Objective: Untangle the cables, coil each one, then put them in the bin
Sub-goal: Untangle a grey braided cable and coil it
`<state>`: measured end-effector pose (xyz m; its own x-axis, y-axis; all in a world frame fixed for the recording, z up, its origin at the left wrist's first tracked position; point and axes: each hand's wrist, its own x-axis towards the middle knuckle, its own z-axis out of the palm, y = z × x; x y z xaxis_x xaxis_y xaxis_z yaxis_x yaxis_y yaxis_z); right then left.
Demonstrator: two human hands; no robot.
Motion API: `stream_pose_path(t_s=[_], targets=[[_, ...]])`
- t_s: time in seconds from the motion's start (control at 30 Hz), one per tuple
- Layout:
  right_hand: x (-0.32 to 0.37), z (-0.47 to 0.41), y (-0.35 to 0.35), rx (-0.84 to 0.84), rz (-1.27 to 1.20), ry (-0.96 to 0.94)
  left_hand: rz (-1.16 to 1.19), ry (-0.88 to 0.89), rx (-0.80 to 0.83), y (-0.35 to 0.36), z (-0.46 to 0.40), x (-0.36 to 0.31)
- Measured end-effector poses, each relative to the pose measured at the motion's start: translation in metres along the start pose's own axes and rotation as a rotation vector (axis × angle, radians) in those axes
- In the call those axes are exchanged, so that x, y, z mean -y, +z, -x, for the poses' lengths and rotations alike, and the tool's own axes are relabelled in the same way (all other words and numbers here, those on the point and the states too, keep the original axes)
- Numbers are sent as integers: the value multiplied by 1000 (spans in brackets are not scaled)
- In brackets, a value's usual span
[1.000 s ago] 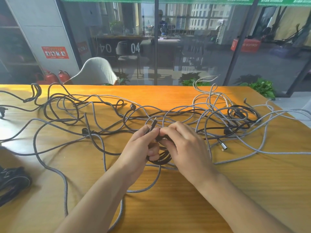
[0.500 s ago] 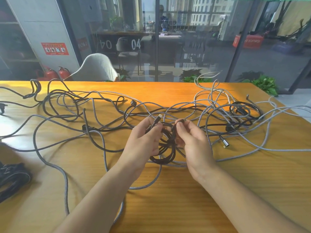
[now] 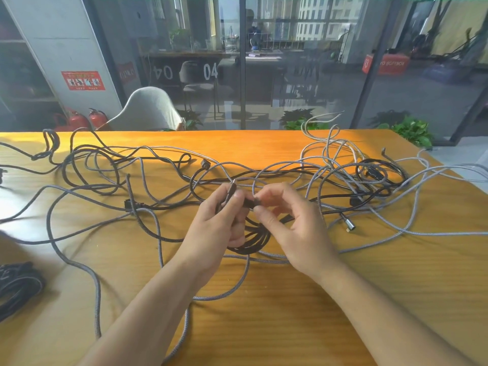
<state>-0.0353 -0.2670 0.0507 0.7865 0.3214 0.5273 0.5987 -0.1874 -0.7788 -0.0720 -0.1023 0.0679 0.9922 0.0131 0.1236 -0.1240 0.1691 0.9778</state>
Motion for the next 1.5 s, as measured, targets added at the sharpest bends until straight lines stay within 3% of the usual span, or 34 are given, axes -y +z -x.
stream_pose_path(t_s=[0.1, 0.2, 0.37, 0.7, 0.97, 1.17, 1.27, 1.5], targets=[[-1, 0, 1, -60, 248, -222, -3, -2, 26, 1, 2, 0], [-5, 0, 0, -136, 291, -289, -56, 21, 30, 2, 1, 2], [1, -1, 2, -132, -3, 10, 7, 3, 43, -6, 0, 4], [2, -4, -6, -106, -100, 106, 100, -6, 83, -6, -1, -3], [13, -7, 0, -196, -496, 288, 0, -22, 34, -9, -3, -7], [6, -8, -8, -6, -297, 210, 135, -74, 13, -11, -2, -3], [7, -5, -5, 100, -310, 236, 190, -62, 29, -7, -2, -2], [17, -4, 4, 11, -454, 319, 332, 11, 30, -1, -2, -4]])
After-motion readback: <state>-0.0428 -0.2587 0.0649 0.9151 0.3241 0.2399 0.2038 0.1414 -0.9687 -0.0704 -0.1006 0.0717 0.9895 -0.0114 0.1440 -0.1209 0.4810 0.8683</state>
